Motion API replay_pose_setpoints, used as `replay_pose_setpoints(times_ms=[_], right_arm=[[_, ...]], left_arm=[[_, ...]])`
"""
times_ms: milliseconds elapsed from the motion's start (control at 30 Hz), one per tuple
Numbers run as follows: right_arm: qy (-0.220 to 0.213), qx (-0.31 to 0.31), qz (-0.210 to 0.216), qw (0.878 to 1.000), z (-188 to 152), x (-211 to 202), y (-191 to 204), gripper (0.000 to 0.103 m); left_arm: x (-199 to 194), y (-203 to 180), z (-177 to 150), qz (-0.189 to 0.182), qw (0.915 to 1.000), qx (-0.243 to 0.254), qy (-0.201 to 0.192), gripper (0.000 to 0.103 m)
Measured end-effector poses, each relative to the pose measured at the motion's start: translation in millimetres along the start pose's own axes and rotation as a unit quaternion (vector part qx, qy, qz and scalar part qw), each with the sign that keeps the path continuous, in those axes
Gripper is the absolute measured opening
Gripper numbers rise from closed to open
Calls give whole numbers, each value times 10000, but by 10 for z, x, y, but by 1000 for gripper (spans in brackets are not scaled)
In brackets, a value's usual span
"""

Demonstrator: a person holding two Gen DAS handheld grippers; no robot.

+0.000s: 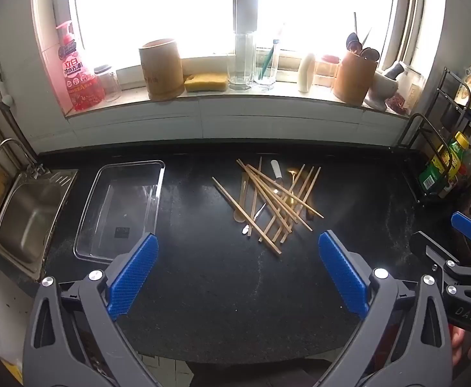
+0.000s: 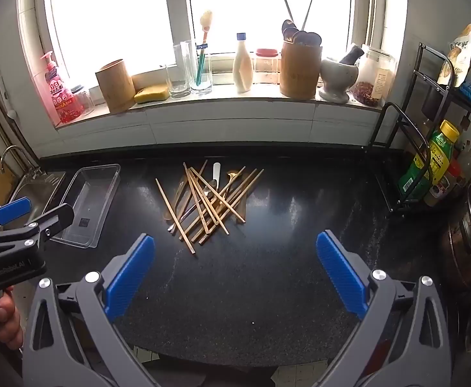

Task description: Organize utensils

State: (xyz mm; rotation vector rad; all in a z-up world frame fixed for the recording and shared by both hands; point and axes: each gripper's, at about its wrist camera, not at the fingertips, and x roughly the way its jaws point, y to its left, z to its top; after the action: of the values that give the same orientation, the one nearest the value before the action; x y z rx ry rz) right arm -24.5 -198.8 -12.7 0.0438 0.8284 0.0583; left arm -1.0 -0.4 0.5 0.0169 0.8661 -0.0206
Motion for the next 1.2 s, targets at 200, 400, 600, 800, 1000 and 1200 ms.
replay_pose_setpoints(times_ms=[200, 400, 600, 800, 1000, 1200], right_arm=[[-5, 20, 20, 10000, 20, 16, -9, 97], [3, 12, 27, 10000, 13, 43, -41, 97], [28, 16, 21, 10000, 41, 32, 0, 97], [7, 1, 29, 10000, 42, 30, 2, 97], [5, -1, 40, 10000, 50, 26, 7, 97], [14, -14, 44, 10000, 63, 37, 13, 97]], left_arm=[[27, 4, 15, 3, 9999, -17, 107, 97], [69, 20, 26, -5, 9999, -38, 118, 97], [96, 28, 12, 21, 9999, -30, 100, 97], [112, 11, 15, 32, 9999, -13, 123, 97], [110, 9, 10, 27, 9999, -11, 131, 97], [125, 16, 5, 13, 9999, -18, 150, 97]])
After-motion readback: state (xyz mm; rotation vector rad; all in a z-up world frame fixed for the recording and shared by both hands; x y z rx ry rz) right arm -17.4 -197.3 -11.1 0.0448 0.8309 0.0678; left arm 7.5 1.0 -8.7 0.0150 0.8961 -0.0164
